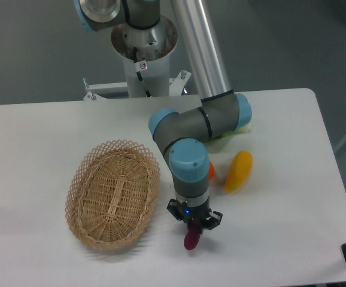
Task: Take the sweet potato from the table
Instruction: 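Lift the grasped sweet potato up and away from the table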
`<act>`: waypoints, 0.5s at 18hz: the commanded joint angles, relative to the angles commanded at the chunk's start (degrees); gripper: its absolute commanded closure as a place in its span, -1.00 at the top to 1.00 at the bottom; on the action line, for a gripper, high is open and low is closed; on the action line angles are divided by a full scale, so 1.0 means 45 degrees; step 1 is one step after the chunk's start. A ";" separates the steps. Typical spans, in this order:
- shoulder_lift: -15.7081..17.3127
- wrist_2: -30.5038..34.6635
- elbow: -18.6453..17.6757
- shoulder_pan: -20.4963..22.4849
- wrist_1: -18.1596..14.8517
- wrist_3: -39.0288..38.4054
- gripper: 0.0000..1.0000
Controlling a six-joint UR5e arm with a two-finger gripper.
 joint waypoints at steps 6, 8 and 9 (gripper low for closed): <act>0.0801 -0.1209 0.1484 0.1347 -0.2162 0.1499 -0.42; 0.1230 -0.1522 0.1818 0.1855 -0.3179 0.2477 -0.42; 0.1406 -0.1659 0.1896 0.2089 -0.3416 0.2694 -0.42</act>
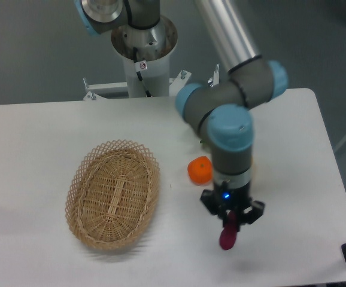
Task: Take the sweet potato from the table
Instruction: 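Lift the grasped sweet potato up and away from the table, then hold the sweet potato raised in the closed gripper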
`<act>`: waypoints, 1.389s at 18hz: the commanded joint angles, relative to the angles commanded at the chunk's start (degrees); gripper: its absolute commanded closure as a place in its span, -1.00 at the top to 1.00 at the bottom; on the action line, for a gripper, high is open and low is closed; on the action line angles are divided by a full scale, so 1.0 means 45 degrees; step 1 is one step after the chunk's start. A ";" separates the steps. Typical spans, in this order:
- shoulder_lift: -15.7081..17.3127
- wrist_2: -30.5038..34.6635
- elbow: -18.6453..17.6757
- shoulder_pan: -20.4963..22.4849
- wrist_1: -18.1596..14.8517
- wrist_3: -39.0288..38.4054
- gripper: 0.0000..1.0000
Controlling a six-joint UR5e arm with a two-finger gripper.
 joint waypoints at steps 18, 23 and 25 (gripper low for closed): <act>0.1505 -0.1076 0.0489 0.1877 -0.2776 0.3323 -0.42; 0.1662 -0.1017 0.0411 0.1819 -0.2756 0.3303 -0.42; 0.1662 -0.1017 0.0411 0.1799 -0.2756 0.3284 -0.42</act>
